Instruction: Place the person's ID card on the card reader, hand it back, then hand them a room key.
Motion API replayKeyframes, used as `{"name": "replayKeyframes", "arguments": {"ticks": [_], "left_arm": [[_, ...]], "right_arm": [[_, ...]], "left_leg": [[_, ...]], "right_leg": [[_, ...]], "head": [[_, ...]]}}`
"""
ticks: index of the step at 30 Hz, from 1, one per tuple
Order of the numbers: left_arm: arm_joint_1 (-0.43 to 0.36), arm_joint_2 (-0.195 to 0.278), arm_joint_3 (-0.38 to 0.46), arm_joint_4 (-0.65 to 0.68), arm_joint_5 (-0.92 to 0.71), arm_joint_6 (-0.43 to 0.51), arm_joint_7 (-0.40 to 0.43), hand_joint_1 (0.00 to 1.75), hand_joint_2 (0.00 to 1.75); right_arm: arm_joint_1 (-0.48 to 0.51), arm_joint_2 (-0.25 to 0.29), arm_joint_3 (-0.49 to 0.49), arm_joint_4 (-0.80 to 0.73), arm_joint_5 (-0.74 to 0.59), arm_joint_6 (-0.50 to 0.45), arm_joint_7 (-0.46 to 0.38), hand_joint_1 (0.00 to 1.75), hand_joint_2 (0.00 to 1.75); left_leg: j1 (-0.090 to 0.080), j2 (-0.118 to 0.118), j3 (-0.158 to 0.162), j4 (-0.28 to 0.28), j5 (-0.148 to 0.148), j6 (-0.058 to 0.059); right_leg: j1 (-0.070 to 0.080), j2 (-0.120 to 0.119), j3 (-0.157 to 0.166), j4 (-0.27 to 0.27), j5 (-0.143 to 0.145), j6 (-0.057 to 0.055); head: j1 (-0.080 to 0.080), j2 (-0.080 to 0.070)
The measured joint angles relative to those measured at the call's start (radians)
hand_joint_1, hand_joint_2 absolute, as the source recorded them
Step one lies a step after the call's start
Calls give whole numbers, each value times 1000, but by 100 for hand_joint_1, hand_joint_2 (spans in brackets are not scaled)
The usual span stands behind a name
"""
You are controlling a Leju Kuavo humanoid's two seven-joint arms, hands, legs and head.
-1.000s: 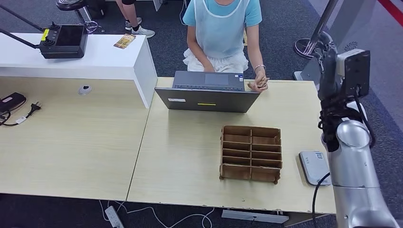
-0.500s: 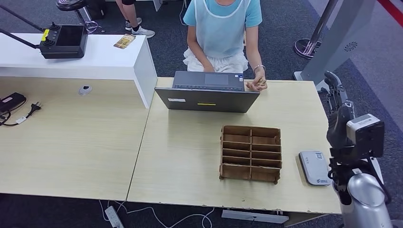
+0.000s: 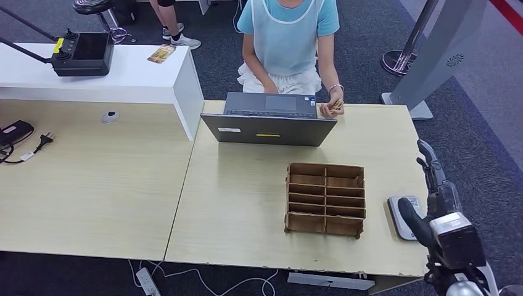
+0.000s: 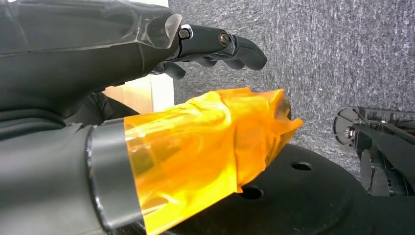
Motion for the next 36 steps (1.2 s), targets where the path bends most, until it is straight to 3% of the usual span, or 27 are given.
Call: {"name": "replayKeyframes", "arguments": {"ticks": [10, 20, 27, 36], "left_arm": [[1, -2, 0, 0, -4, -1, 2, 0, 0], [1, -1, 0, 0, -24, -6, 14, 0, 0], [0, 3, 0, 0, -32, -9, 22, 0, 0], [-1, 5, 0, 0, -38, -9, 31, 0, 0]], "right_arm": [[63, 1, 28, -52, 257, -135, 21, 0, 175], [83, -18, 111, -55, 653, -245, 172, 0, 175], [71, -71, 177, -27, 844, -238, 299, 0, 175], [37, -98, 232, 26, 971, -221, 431, 0, 175]], "left_leg": [[0, 0, 0, 0, 0, 0], [0, 0, 0, 0, 0, 0], [0, 0, 0, 0, 0, 0], [0, 0, 0, 0, 0, 0]], "right_leg": [[0, 0, 0, 0, 0, 0], [0, 0, 0, 0, 0, 0], [0, 0, 0, 0, 0, 0], [0, 0, 0, 0, 0, 0]], "head": [[0, 0], [0, 0], [0, 0], [0, 0]]}}
